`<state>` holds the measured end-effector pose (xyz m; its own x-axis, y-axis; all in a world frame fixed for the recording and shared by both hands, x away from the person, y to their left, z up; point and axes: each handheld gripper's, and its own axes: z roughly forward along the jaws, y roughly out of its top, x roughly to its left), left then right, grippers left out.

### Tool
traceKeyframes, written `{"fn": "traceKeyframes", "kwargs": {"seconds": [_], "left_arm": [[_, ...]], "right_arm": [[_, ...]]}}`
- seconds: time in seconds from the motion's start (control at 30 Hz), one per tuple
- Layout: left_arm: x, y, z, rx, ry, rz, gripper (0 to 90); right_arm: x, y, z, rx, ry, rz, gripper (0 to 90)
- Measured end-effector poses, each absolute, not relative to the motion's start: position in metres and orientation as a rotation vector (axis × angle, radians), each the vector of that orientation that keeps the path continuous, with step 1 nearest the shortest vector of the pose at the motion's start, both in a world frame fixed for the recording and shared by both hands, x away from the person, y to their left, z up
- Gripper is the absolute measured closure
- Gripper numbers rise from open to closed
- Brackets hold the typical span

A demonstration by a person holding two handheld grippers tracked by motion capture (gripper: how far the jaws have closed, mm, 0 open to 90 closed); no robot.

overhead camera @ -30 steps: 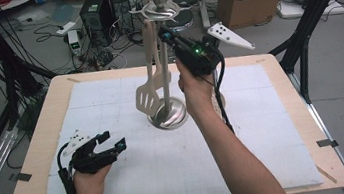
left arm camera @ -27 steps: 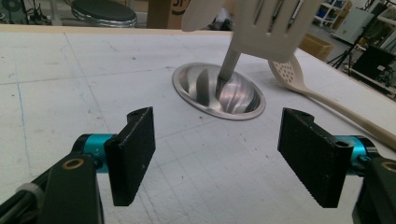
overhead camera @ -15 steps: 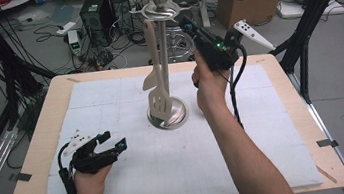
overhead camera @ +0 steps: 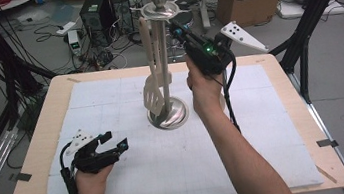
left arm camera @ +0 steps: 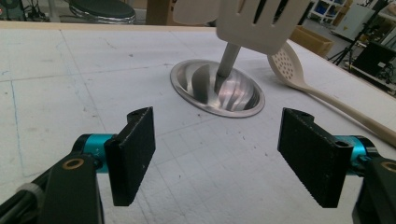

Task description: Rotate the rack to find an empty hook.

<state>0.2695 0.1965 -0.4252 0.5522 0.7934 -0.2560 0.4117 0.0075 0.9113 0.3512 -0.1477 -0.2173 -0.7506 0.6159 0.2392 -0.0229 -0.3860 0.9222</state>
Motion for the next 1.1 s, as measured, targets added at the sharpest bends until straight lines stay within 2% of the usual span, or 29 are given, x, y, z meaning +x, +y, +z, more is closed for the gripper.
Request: {"fn": "traceKeyframes", "kwargs": {"seconds": [0.63,0.83,0.97,1.1], "left_arm": [[0.269,0.195,-0.426,1.612,1.044,0.403,28.1],[0.269,0.199,-0.426,1.609,1.048,0.405,28.1],[0.269,0.199,-0.426,1.612,1.046,0.407,28.2],[0.269,0.196,-0.426,1.615,1.045,0.404,28.3]], "right_arm": [[0.348,-0.129,-0.217,0.784,1.481,2.094,90.0],[0.347,-0.14,-0.216,0.8,1.475,2.122,89.6],[0.345,-0.154,-0.222,0.805,1.528,2.103,86.1],[0.348,-0.171,-0.236,0.859,1.569,2.102,77.2]]}}
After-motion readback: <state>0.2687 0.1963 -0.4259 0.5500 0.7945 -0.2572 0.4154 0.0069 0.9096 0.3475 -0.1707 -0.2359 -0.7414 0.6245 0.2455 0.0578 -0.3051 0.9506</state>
